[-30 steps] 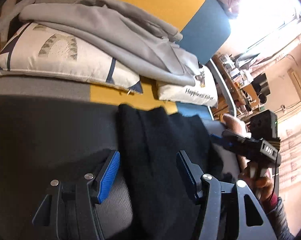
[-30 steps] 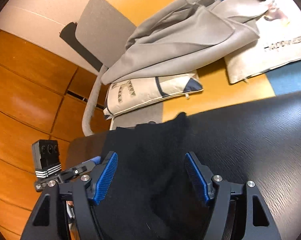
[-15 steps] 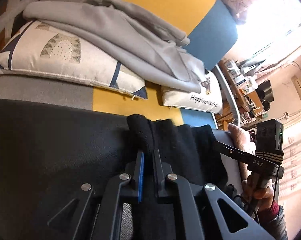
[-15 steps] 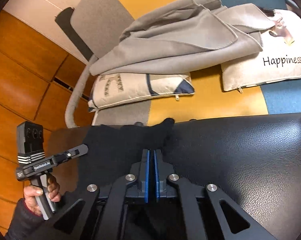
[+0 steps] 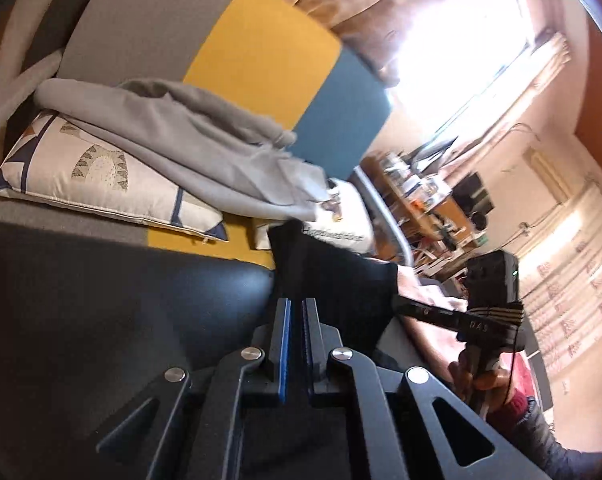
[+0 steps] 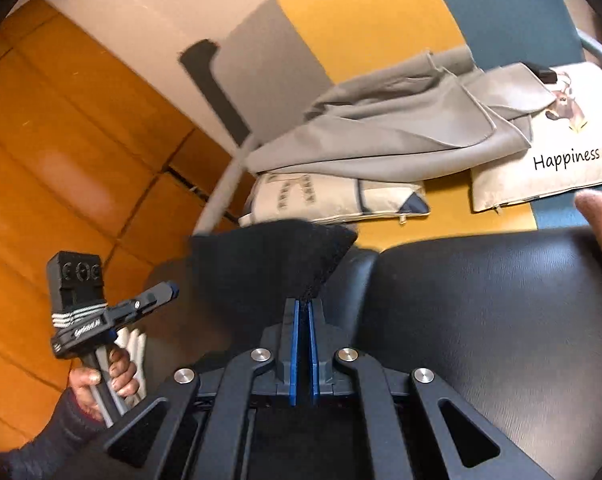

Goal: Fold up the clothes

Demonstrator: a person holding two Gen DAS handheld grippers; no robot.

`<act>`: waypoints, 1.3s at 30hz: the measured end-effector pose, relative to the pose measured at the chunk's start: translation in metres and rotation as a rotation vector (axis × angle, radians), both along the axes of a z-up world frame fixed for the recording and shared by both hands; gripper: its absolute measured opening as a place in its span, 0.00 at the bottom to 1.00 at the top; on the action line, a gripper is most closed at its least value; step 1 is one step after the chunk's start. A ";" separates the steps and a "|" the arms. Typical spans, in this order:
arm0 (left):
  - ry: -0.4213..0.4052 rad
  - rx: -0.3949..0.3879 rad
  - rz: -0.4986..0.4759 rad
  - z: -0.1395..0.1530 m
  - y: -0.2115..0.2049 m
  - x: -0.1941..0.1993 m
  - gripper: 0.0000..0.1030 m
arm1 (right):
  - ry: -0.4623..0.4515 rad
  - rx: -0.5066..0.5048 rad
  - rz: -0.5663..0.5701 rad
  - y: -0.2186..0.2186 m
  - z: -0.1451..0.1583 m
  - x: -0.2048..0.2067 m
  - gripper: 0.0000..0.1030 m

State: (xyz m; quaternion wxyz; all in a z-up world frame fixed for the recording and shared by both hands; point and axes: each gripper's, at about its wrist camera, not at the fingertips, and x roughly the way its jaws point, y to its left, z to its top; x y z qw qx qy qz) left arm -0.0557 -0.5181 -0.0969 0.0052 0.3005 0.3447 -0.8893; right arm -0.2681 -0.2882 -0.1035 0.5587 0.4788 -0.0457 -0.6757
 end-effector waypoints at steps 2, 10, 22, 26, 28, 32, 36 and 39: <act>0.020 -0.010 -0.003 0.005 0.012 0.022 0.04 | 0.006 -0.010 0.010 0.017 0.003 0.019 0.05; -0.033 0.042 0.001 -0.023 0.041 0.069 0.04 | -0.048 -0.004 -0.017 0.083 -0.022 0.074 0.06; -0.256 -0.010 -0.011 -0.053 -0.027 -0.037 0.36 | -0.318 -0.074 -0.142 0.045 -0.042 -0.022 0.79; -0.298 -0.024 -0.049 -0.071 -0.036 -0.073 0.39 | -0.406 -0.019 -0.125 0.000 -0.068 -0.057 0.79; -0.306 -0.025 -0.066 -0.077 -0.036 -0.091 0.40 | -0.410 0.012 -0.110 -0.021 -0.078 -0.066 0.78; -0.329 -0.071 -0.116 -0.085 -0.026 -0.119 0.41 | -0.318 0.097 -0.072 -0.058 -0.089 -0.069 0.54; -0.352 -0.098 -0.152 -0.088 -0.015 -0.135 0.06 | -0.228 0.171 -0.045 -0.071 -0.094 -0.061 0.11; -0.324 -0.107 -0.142 -0.085 -0.009 -0.126 0.07 | -0.175 0.116 -0.038 -0.062 -0.080 -0.052 0.10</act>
